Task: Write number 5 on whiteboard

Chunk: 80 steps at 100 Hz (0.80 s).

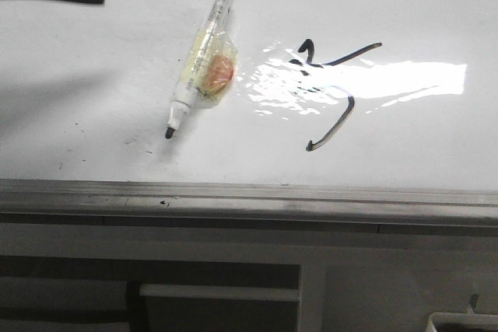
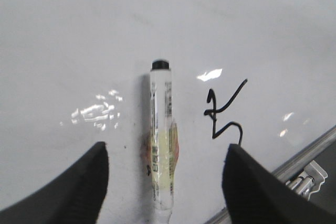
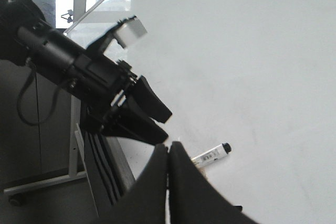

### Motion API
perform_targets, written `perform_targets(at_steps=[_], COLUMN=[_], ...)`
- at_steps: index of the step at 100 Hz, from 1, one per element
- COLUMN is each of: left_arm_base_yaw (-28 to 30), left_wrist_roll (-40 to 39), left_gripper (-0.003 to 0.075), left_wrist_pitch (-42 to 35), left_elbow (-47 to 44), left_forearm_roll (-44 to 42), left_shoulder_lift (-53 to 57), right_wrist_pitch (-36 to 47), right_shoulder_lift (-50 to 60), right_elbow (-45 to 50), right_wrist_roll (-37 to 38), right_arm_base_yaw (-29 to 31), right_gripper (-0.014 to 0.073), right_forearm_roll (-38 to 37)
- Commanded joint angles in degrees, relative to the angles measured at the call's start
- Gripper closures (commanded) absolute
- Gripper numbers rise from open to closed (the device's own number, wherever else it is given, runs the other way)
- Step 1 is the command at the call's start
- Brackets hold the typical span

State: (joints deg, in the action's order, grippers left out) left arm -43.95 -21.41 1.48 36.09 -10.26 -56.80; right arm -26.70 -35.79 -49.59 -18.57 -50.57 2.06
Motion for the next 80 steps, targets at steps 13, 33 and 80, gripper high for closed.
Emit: perform_targets(at_steps=[13, 33, 80], left_arm_base_yaw=[0.1, 0.1, 0.1], left_wrist_roll=[0.1, 0.1, 0.1], left_gripper=[0.0655, 0.074, 0.0741], left_wrist_pitch=[6.6, 22.2, 26.2], left_elbow=[1.5, 1.5, 1.5], left_forearm_roll=[-10.1, -13.8, -11.8], left_shoulder_lift=[14.0, 25.6, 31.9], right_wrist_pitch=[-0.2, -4.0, -9.4], right_shoulder_lift=[7.6, 19.9, 36.9], right_elbow=[3.4, 13.8, 22.1], right_wrist_roll=[0.4, 17.7, 22.7], right_arm_base_yaw=[0.5, 0.5, 0.5], right_gripper=[0.0635, 0.0636, 0.0636], right_forearm_roll=[-8.4, -22.2, -25.0])
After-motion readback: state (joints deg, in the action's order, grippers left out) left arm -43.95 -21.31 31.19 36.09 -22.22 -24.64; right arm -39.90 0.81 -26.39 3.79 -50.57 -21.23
